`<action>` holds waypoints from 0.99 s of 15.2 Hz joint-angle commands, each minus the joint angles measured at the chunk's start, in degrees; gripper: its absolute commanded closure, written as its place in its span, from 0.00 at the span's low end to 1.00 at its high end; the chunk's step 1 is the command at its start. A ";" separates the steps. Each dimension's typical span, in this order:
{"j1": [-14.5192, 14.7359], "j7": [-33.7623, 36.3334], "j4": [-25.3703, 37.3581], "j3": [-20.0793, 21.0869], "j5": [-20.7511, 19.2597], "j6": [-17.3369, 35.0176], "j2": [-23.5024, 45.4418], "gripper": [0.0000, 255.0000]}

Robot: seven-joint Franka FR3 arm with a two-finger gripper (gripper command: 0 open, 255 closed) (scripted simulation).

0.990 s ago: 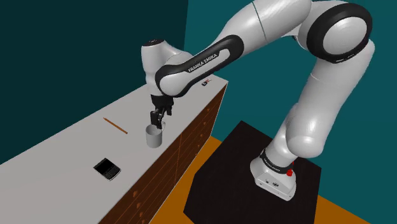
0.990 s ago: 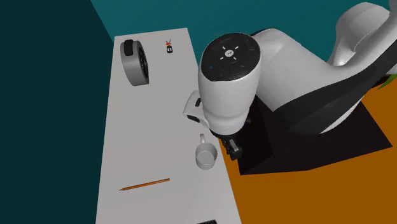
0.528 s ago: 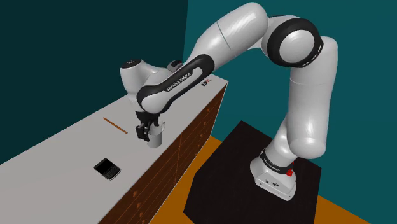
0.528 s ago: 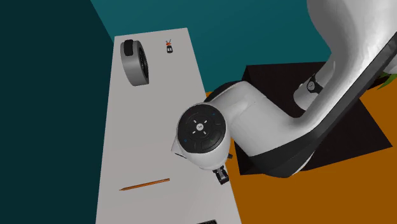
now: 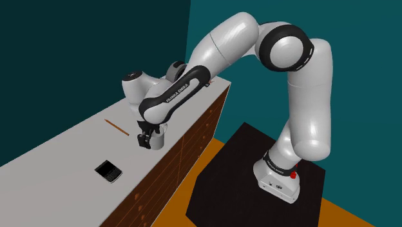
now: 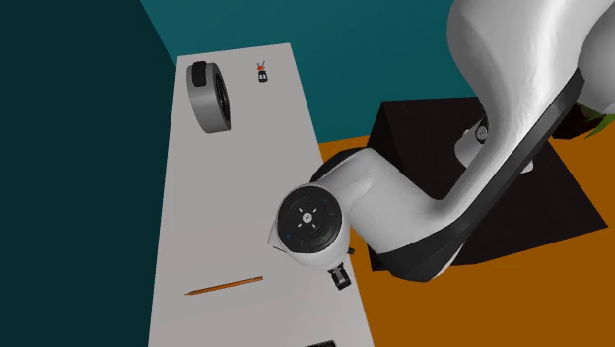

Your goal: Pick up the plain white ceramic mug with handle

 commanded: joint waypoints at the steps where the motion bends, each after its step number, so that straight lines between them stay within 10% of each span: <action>1: 0.08 0.11 -0.01 -0.11 -0.16 0.47 0.45 0.00; 2: 0.10 0.11 0.17 -0.10 -0.15 0.32 0.48 1.00; 15: -0.27 -0.36 0.03 0.38 0.59 -1.74 -1.78 1.00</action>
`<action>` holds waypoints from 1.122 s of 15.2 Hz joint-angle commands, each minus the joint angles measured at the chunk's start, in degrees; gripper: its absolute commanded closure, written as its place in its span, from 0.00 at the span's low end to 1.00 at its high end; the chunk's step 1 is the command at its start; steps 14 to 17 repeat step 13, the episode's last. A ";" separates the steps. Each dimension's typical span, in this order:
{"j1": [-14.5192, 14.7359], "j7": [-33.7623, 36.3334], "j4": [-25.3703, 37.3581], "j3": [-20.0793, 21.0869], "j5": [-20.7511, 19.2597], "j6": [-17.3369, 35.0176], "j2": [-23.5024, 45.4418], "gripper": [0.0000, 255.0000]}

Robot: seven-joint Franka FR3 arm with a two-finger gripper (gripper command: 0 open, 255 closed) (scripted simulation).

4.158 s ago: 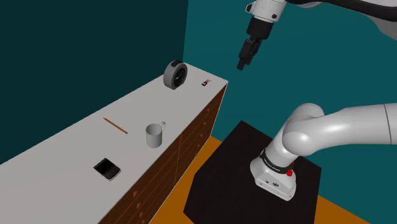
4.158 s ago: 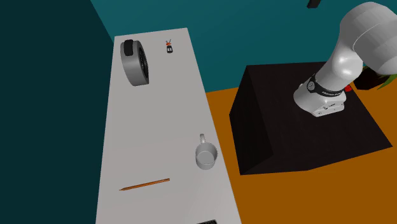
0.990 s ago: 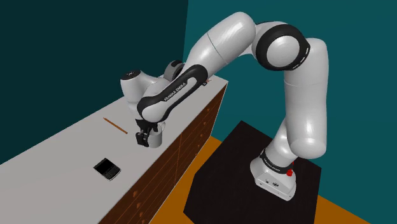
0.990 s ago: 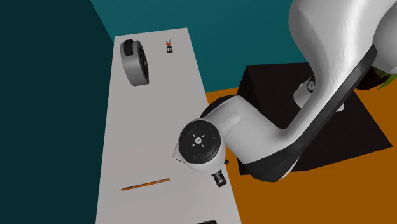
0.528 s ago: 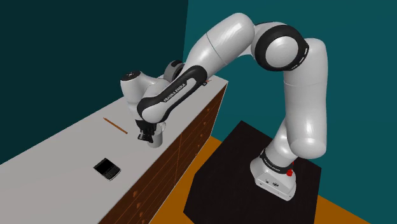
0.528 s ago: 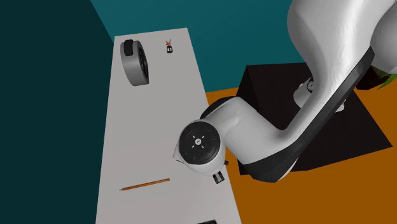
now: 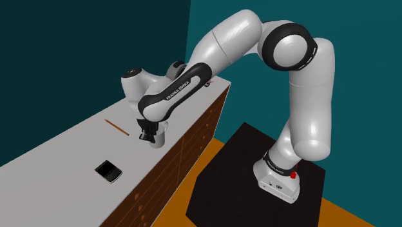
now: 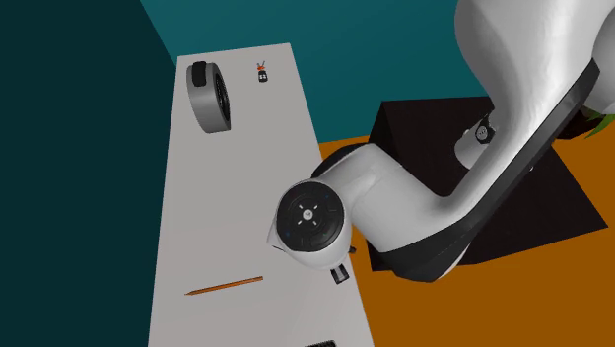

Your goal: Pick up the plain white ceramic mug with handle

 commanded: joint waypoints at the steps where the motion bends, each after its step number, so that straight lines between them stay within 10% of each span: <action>1: -0.24 -0.32 0.01 0.20 0.37 -1.08 -1.10 1.00; 17: -0.93 -1.46 1.14 1.16 2.19 -7.08 -6.16 1.00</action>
